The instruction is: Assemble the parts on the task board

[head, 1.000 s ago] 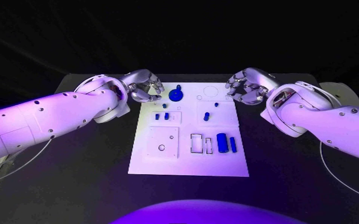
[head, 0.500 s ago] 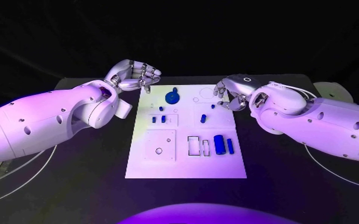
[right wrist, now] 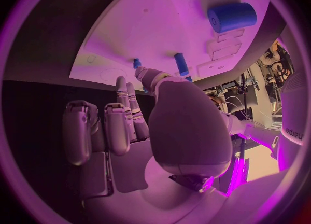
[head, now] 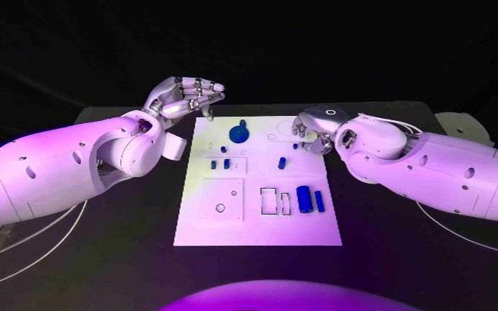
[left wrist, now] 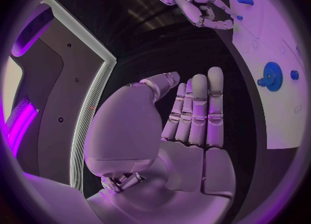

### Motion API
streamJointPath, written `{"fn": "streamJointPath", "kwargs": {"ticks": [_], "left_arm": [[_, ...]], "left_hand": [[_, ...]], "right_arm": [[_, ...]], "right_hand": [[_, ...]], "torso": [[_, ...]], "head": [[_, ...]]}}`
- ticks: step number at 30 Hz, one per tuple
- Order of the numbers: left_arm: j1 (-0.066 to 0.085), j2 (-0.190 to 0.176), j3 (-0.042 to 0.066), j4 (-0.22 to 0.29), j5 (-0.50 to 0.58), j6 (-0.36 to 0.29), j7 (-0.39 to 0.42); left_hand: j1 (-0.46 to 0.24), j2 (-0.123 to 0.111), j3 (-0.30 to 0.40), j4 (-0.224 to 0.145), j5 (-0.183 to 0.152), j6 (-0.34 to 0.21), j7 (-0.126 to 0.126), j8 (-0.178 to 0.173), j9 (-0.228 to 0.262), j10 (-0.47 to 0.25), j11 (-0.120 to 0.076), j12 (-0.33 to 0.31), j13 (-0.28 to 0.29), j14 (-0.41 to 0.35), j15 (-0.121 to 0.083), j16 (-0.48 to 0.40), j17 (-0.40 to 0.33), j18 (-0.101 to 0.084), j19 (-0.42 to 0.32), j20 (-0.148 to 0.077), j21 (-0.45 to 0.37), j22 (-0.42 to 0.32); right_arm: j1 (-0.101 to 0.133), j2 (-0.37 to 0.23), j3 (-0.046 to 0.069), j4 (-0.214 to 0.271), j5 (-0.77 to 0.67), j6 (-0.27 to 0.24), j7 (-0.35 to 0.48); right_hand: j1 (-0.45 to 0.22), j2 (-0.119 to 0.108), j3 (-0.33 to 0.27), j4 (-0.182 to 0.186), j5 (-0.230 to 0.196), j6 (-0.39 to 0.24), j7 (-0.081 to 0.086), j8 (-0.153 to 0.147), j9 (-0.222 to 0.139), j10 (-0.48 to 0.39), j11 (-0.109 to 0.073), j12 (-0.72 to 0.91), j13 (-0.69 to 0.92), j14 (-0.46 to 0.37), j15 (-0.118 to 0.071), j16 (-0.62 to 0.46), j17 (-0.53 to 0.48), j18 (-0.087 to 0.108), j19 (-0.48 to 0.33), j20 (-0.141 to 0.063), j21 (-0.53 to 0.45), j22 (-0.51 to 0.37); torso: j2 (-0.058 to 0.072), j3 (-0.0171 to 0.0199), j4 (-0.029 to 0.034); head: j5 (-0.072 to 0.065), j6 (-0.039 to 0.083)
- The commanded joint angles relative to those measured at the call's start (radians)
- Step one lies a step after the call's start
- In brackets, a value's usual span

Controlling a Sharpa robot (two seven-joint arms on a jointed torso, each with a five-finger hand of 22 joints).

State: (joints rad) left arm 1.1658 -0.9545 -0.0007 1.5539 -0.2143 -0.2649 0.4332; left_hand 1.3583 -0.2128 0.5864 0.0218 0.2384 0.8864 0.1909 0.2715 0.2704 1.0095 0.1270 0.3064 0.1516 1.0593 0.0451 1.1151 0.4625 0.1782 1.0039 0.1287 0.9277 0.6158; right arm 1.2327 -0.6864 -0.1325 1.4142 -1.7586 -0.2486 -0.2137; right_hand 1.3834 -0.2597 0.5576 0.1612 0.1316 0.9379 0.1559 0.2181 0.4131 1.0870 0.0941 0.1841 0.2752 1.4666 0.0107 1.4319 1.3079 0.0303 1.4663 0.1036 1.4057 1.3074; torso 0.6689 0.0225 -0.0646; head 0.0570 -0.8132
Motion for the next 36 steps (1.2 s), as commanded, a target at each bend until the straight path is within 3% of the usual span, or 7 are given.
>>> {"fn": "streamJointPath", "kwargs": {"ticks": [1, 16, 25, 32, 36], "left_arm": [[0.001, 0.0, 0.001, 0.004, 0.045, 0.03, 0.039], [0.001, 0.002, 0.001, 0.002, 0.047, 0.028, 0.036], [0.001, 0.002, 0.0, -0.002, 0.047, 0.023, 0.026], [0.001, 0.002, 0.0, -0.003, 0.047, 0.019, 0.015], [0.001, 0.002, 0.0, -0.003, 0.047, 0.017, 0.009]], "left_hand": [[0.002, 0.01, -0.008, -0.001, 0.003, -0.004, 0.006, -0.004, -0.002, -0.005, 0.001, 0.007, -0.002, -0.003, 0.001, -0.004, -0.002, 0.007, -0.004, 0.004, -0.004, -0.002], [0.008, 0.014, -0.009, -0.005, 0.004, -0.006, 0.008, -0.005, -0.003, -0.008, 0.002, 0.009, -0.002, -0.003, 0.002, -0.004, -0.004, 0.007, -0.002, 0.005, -0.006, -0.004], [0.011, 0.016, -0.01, -0.008, 0.004, -0.008, 0.01, -0.007, -0.003, -0.01, 0.004, 0.009, -0.003, -0.003, 0.003, -0.004, -0.006, 0.007, 0.0, 0.005, -0.007, -0.004], [0.011, 0.017, -0.011, -0.009, 0.004, -0.01, 0.011, -0.008, -0.004, -0.013, 0.005, 0.009, -0.003, -0.003, 0.003, -0.004, -0.006, 0.007, 0.0, 0.006, -0.007, -0.005], [0.014, 0.017, -0.012, -0.012, 0.004, -0.013, 0.013, -0.01, -0.005, -0.016, 0.006, 0.01, -0.004, -0.003, 0.004, -0.004, -0.008, 0.007, 0.001, 0.006, -0.008, -0.005]], "right_arm": [[-0.007, 0.01, -0.002, -0.009, -0.03, 0.036, -0.007], [-0.032, 0.046, -0.003, -0.043, -0.024, 0.039, 0.009], [-0.041, 0.055, -0.004, -0.052, -0.023, 0.059, 0.006], [-0.045, 0.057, -0.004, -0.061, -0.039, 0.077, -0.01], [-0.047, 0.055, -0.005, -0.059, -0.05, 0.073, -0.017]], "right_hand": [[0.007, 0.004, 0.009, -0.002, 0.005, 0.014, 0.0, -0.001, 0.0, 0.015, -0.003, -0.008, -0.008, 0.058, 0.004, 0.001, 0.055, 0.007, 0.041, -0.002, 0.008, 0.172], [0.011, 0.021, 0.034, -0.025, 0.009, 0.045, -0.006, 0.004, 0.004, 0.06, -0.01, -0.021, -0.029, 0.061, -0.003, 0.007, 0.06, 0.003, 0.049, -0.008, 0.025, 0.183], [0.018, 0.053, 0.054, -0.062, 0.005, 0.092, -0.019, 0.022, 0.016, 0.121, -0.028, -0.022, -0.031, 0.063, -0.019, 0.015, 0.069, -0.006, 0.064, -0.016, 0.062, 0.206], [0.018, 0.066, 0.058, -0.072, 0.003, 0.1, -0.022, 0.026, 0.019, 0.13, -0.031, -0.026, -0.03, 0.063, -0.024, 0.018, 0.072, -0.007, 0.066, -0.017, 0.068, 0.209], [0.028, 0.084, 0.066, -0.1, 0.003, 0.118, -0.027, 0.037, 0.029, 0.151, -0.039, -0.026, -0.024, 0.062, -0.031, 0.016, 0.068, -0.009, 0.07, -0.02, 0.078, 0.216]], "torso": [[0.0, 0.0002, 0.0002], [0.0, 0.001, 0.0011], [0.0, 0.0005, -0.0001], [-0.001, 0.0009, 0.0003], [-0.001, 0.0007, 0.0008]], "head": [[0.0, -0.002], [0.001, -0.005], [0.001, -0.008], [-0.001, -0.01], [-0.002, -0.011]]}}
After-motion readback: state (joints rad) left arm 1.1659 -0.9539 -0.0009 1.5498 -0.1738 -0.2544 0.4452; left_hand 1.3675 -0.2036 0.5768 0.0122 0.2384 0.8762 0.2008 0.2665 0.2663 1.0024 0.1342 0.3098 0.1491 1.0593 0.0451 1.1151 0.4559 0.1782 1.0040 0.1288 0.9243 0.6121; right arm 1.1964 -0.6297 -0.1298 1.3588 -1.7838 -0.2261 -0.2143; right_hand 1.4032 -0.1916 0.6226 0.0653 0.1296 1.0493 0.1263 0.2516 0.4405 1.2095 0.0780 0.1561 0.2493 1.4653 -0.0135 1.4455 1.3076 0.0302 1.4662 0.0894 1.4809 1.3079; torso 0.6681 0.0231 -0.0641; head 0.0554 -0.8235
